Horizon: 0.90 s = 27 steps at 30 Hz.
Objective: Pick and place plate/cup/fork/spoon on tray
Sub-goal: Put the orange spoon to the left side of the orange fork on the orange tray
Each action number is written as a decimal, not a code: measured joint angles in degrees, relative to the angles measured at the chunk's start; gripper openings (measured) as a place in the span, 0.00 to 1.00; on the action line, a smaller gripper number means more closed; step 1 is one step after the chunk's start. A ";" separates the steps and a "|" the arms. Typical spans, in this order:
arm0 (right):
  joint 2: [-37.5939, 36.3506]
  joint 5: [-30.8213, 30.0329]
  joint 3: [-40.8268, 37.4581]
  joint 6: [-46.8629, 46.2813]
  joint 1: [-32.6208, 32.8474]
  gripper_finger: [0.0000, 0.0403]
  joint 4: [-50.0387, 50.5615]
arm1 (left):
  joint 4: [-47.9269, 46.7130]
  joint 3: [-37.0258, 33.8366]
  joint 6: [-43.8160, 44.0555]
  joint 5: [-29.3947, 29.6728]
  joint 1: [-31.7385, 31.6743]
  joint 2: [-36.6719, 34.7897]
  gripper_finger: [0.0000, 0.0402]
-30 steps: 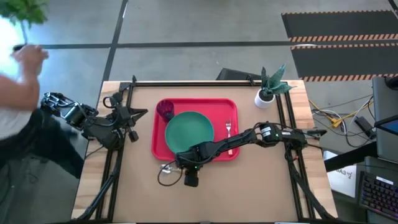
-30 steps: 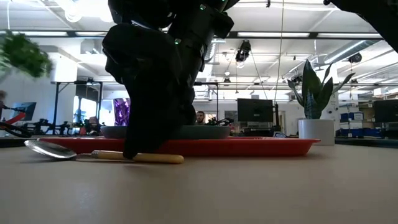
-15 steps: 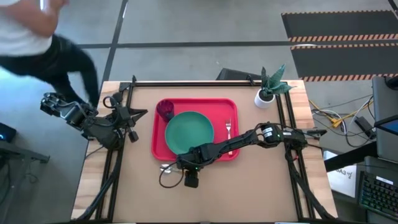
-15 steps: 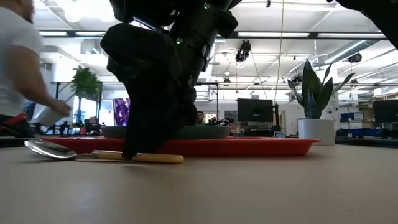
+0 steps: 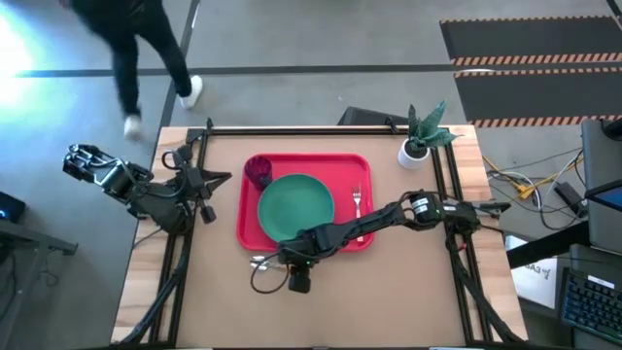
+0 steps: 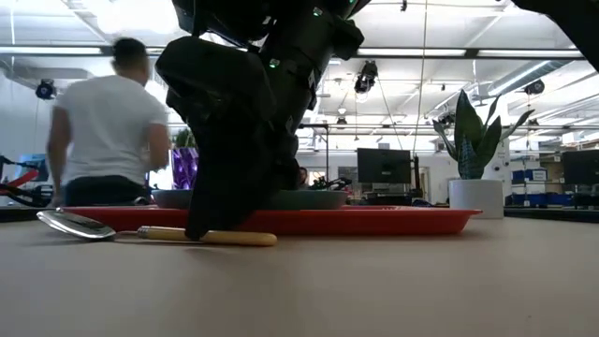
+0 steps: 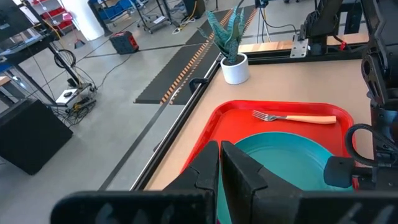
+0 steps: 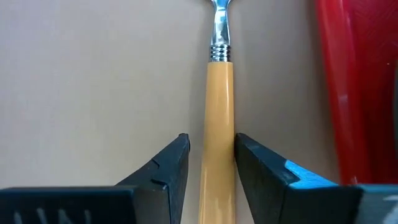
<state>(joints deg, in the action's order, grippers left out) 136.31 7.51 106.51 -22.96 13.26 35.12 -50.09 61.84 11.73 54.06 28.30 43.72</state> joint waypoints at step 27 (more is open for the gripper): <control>-0.17 0.85 -3.05 -4.29 0.22 0.02 -3.17 | 0.07 0.00 -0.09 -1.23 0.01 -0.38 0.00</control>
<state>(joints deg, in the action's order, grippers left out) 136.14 8.36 103.46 -27.25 13.47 31.95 -50.02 61.84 11.64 52.84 28.31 43.33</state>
